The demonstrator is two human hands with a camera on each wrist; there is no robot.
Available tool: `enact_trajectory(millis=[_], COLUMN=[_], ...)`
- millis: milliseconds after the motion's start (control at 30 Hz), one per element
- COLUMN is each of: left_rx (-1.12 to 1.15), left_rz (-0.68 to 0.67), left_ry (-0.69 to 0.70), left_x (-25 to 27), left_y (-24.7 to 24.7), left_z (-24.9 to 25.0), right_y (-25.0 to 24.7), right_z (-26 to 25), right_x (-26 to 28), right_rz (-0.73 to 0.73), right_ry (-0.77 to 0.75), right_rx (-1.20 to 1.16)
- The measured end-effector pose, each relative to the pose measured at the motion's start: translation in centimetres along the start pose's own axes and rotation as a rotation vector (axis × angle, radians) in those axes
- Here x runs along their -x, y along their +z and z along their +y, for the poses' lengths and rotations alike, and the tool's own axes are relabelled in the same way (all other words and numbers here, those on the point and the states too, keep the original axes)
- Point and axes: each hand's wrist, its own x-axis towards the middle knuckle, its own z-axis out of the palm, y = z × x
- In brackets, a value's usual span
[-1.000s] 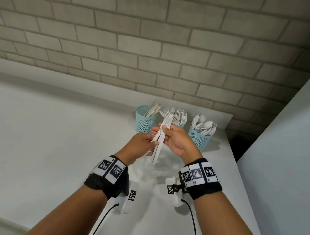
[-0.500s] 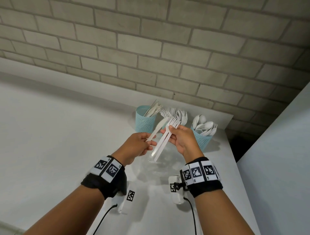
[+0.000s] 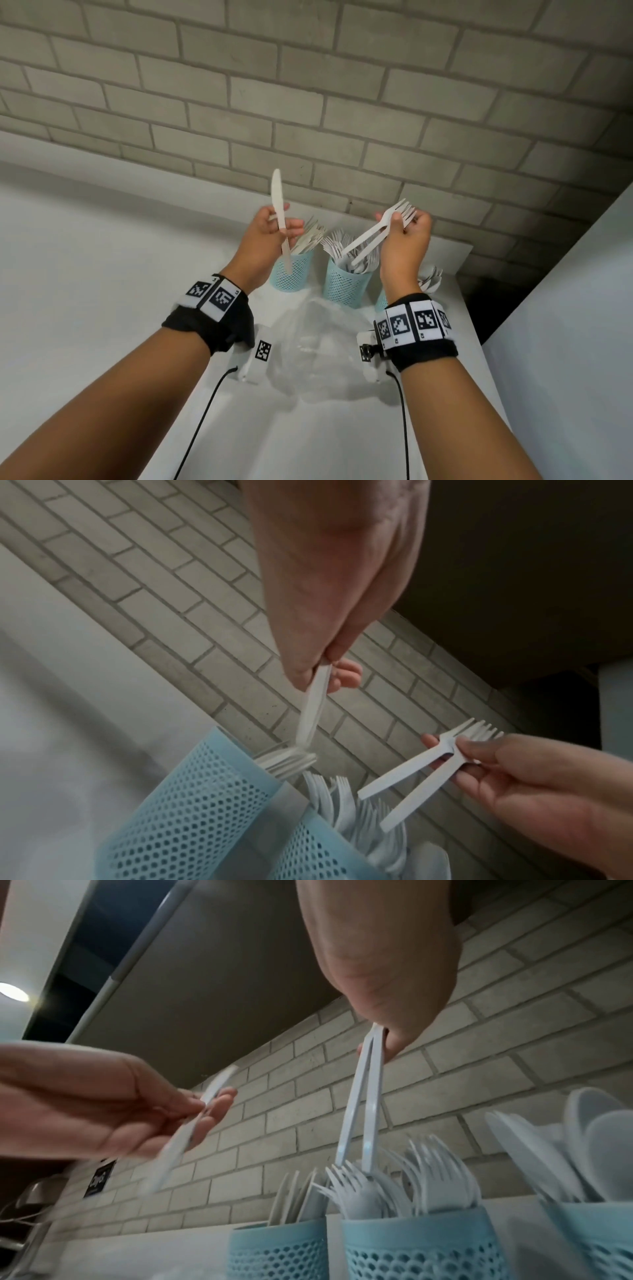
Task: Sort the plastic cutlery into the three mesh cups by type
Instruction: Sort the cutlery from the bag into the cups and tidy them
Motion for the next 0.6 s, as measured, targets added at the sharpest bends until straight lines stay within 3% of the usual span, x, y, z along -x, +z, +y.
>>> enact_trajectory(millis=[333, 600], left_rx=[0.058, -0.021], left_rz=[0.093, 0.193], left_ry=[0.118, 0.3], left_x=[-3.6, -4.5], left_y=[-0.6, -0.8], left_z=[-1.2, -2.9], right_y=[0.5, 0.2], right_z=[1.6, 2.8], right_x=[-1.0, -0.6], right_rz=[0.048, 0.05], right_ry=[-0.201, -0.226], right_rx=[0.226, 0.342])
